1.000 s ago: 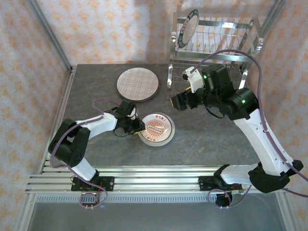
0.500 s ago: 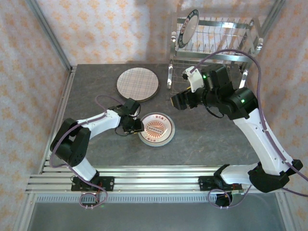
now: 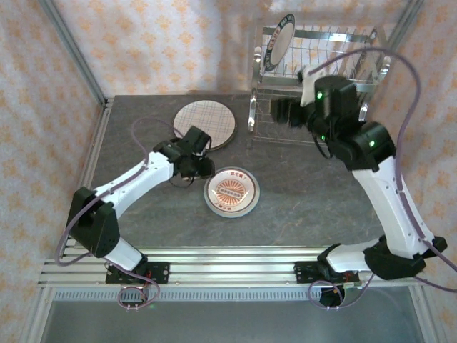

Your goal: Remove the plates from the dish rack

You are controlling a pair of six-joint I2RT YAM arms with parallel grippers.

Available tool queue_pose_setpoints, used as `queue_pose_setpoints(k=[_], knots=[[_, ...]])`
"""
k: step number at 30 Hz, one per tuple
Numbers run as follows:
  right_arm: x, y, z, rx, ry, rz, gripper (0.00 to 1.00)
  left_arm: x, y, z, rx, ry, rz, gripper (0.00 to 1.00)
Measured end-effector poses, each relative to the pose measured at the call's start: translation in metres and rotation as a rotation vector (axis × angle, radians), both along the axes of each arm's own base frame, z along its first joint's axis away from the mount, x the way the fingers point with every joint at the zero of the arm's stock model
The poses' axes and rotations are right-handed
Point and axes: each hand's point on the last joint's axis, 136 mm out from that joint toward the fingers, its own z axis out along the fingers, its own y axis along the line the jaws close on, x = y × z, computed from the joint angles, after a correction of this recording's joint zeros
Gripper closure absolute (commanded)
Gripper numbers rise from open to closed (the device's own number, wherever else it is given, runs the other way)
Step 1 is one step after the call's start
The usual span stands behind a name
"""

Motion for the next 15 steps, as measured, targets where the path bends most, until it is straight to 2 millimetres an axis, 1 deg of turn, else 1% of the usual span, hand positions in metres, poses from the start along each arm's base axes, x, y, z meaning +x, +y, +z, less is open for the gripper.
queue_pose_setpoints(k=[2, 4, 6, 7, 9, 11, 15], knots=[[0.026, -0.018, 0.026, 0.075, -0.047, -0.105, 0.21, 0.016, -0.009, 0.044, -0.057, -0.101, 0.001, 0.55], [0.049, -0.031, 0.042, 0.129, -0.076, -0.181, 0.20, 0.026, -0.015, 0.084, -0.109, -0.189, 0.001, 0.55], [0.070, -0.036, 0.049, 0.165, -0.091, -0.230, 0.20, 0.032, -0.019, 0.116, -0.158, -0.261, 0.000, 0.53], [0.081, -0.036, 0.051, 0.180, -0.094, -0.245, 0.20, 0.033, -0.022, 0.133, -0.192, -0.300, -0.001, 0.52], [0.101, -0.033, 0.048, 0.197, -0.092, -0.264, 0.19, 0.034, -0.027, 0.157, -0.257, -0.356, -0.005, 0.49], [0.121, -0.029, 0.040, 0.200, -0.082, -0.277, 0.19, 0.032, -0.031, 0.180, -0.329, -0.406, -0.009, 0.46], [0.150, -0.028, 0.023, 0.194, -0.061, -0.307, 0.19, 0.029, -0.038, 0.222, -0.471, -0.517, -0.015, 0.40]])
